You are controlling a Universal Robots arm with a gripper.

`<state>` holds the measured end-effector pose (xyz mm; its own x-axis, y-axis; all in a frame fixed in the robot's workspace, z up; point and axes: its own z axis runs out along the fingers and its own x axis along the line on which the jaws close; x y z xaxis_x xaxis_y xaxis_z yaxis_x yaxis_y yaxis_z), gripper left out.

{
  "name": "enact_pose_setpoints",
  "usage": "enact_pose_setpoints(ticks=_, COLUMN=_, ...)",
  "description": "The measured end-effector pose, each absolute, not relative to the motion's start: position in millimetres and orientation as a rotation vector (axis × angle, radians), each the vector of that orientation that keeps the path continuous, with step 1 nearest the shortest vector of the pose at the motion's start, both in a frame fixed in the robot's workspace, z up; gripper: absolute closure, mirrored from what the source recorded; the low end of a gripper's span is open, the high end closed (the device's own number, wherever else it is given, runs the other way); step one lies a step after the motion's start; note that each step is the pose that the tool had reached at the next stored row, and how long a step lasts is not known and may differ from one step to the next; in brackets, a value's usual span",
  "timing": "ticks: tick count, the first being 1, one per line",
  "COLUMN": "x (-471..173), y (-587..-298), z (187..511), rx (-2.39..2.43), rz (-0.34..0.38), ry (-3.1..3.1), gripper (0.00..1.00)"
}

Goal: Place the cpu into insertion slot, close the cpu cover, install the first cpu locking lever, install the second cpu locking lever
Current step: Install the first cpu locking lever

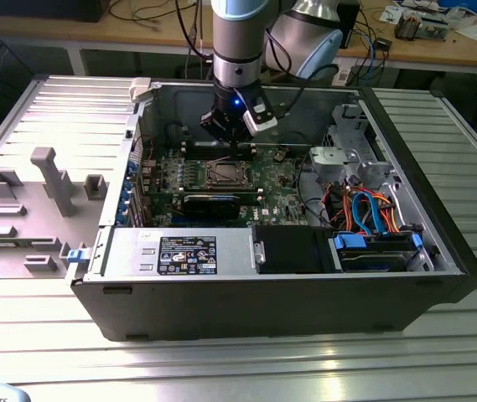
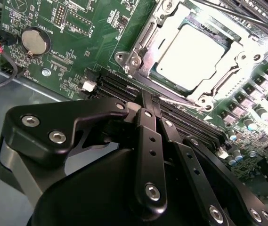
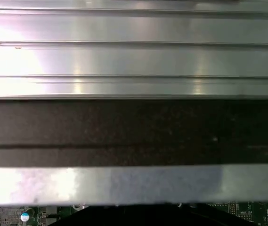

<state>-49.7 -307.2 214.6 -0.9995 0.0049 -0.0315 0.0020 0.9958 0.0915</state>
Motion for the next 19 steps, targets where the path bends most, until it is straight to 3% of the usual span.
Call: enact_pose_setpoints(ticks=19, x=-45.9, y=-307.4, z=206.1, rx=0.007, rz=0.142, ry=3.107, gripper=0.89)
